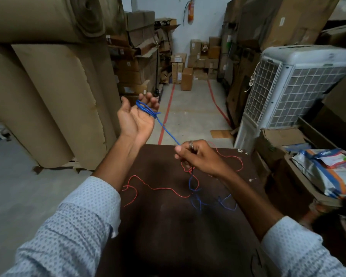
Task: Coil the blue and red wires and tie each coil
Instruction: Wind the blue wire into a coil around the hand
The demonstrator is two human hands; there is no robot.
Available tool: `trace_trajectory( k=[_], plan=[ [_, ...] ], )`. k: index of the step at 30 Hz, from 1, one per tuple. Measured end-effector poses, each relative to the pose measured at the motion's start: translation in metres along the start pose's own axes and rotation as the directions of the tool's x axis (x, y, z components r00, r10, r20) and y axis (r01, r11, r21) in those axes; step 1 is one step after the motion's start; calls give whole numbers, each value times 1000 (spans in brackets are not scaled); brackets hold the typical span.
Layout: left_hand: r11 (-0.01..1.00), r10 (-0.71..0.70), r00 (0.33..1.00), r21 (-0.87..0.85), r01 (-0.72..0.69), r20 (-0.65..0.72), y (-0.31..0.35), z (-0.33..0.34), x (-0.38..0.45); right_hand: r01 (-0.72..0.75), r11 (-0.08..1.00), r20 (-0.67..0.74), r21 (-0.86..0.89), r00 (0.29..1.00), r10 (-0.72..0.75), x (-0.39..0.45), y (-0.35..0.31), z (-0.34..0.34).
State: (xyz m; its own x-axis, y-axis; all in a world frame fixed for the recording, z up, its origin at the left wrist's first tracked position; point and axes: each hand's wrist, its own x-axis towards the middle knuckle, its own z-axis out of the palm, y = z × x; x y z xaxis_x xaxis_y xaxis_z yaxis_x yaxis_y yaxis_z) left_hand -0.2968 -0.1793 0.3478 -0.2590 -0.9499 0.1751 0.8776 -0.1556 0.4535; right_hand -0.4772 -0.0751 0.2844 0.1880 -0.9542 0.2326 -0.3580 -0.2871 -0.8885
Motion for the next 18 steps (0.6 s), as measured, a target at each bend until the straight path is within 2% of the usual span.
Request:
trace_trajectory(
  k=[2,4,6,8,10,13,16,18],
  plan=[
    [999,31,998,18,-30,-52,1,-4,4,27,999,13,45,1000,-27,-9,-12,4],
    [992,59,996,114,-51,-67,-2,-7,5,52,997,19,59,998,-54,-15,-26,5],
    [953,100,993,291,-79,-60,-8,-11,5,76,995,38,65,996,-78,-19,-38,5],
    [830,120,993,548,-104,6,-14,-16,4,110,993,35,47,993,-112,-19,-49,1],
    [654,55,993,748,-112,101,-22,-20,-2,175,983,9,-60,985,-175,-14,-60,-7],
    [503,-105,975,856,-117,195,-36,-22,-18,239,931,-77,-277,960,-269,4,-71,-30],
    [491,-227,942,865,-107,246,-45,-23,-31,213,869,-195,-446,925,-327,22,-77,-52],
    [502,-268,932,861,-81,244,-45,-19,-37,203,858,-245,-472,904,-349,32,-76,-60]
  ],
)
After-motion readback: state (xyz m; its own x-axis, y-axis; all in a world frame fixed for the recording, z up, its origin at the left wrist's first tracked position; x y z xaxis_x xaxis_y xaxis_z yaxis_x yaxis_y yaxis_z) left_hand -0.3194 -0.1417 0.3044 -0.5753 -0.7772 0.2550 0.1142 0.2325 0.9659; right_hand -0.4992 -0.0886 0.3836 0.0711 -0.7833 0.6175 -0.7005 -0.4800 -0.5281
